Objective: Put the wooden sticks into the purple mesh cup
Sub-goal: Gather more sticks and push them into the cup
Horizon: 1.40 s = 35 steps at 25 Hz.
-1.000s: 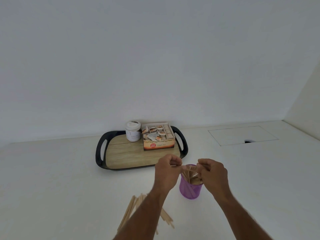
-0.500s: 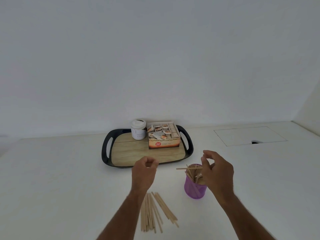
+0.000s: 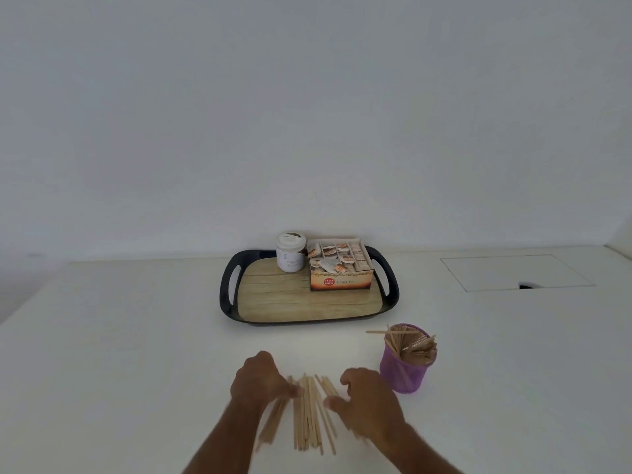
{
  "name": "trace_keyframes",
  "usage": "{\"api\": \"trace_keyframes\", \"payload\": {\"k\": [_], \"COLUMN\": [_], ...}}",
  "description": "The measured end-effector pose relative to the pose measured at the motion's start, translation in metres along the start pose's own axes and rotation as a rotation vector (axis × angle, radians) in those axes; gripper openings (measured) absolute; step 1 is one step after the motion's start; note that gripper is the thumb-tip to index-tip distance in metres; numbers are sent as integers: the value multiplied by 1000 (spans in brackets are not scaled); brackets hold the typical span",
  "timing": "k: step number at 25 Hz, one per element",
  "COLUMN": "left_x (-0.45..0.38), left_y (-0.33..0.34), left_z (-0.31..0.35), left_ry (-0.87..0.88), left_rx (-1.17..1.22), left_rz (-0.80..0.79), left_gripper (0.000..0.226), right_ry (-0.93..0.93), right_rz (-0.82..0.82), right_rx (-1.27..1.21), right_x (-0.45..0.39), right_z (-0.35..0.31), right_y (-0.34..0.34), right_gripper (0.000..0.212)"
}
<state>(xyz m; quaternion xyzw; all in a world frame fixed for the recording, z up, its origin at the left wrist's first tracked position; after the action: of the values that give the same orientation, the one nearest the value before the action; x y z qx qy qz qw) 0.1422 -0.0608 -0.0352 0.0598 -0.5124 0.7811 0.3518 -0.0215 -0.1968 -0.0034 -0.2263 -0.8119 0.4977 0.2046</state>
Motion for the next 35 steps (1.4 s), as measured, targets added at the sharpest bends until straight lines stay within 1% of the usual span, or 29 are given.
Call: {"api": "trace_keyframes", "payload": {"k": [1, 3, 6, 10, 15, 18, 21, 24, 26, 28, 31, 35], "left_x": [1, 2, 1, -1, 1, 1, 3, 5, 5, 7, 13, 29], "left_y": [1, 3, 4, 6, 8, 8, -1, -14, -23, -30, -36, -41], "left_z": [1, 2, 0, -7, -19, -23, -22, -20, -15, -6, 22, 73], "left_ry": [2, 0, -16, -34, -69, -87, -67, -55, -36, 5, 127, 291], "left_rx": [-42, -147, -202, -134, 19, 117, 134, 168, 214, 331, 502, 740], "left_rz": [-7, -4, 5, 21, 14, 14, 66, 99, 136, 179, 213, 242], "left_gripper": [70, 60, 47, 37, 22, 17, 9, 11, 11, 15, 24, 19], "right_ry": [8, 2, -3, 28, 10, 7, -4, -18, -18, -33, -48, -62], "right_rz": [-25, -20, 44, 95, 86, 58, 99, 140, 165, 239, 374, 503], "right_rx": [53, 130, 107, 74, 149, 140, 130, 64, -66, -209, -314, -416], "right_x": [0, 1, 1, -4, -5, -7, -6, -3, -2, 1, 9, 21], "right_z": [1, 1, 4, 6, -2, -2, -1, -3, -3, -4, -8, -8], "right_y": [9, 20, 24, 17, 16, 18, 10, -3, -12, -30, -68, -119], "right_gripper": [44, 38, 30, 25, 20, 20, 16, 11, 11, 16, 12, 11]}}
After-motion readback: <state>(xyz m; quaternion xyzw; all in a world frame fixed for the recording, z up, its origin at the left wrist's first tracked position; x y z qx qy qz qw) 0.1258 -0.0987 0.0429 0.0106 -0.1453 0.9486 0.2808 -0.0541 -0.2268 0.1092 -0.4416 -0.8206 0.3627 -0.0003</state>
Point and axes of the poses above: each hand's wrist, its own x-axis away from the middle knuckle, its own y-axis out of the palm, z = x × y, the point moved 10 cm from there along -x, towards the middle knuckle, and after that the axes turned 1 degree about -z, right-handed, at the moved point
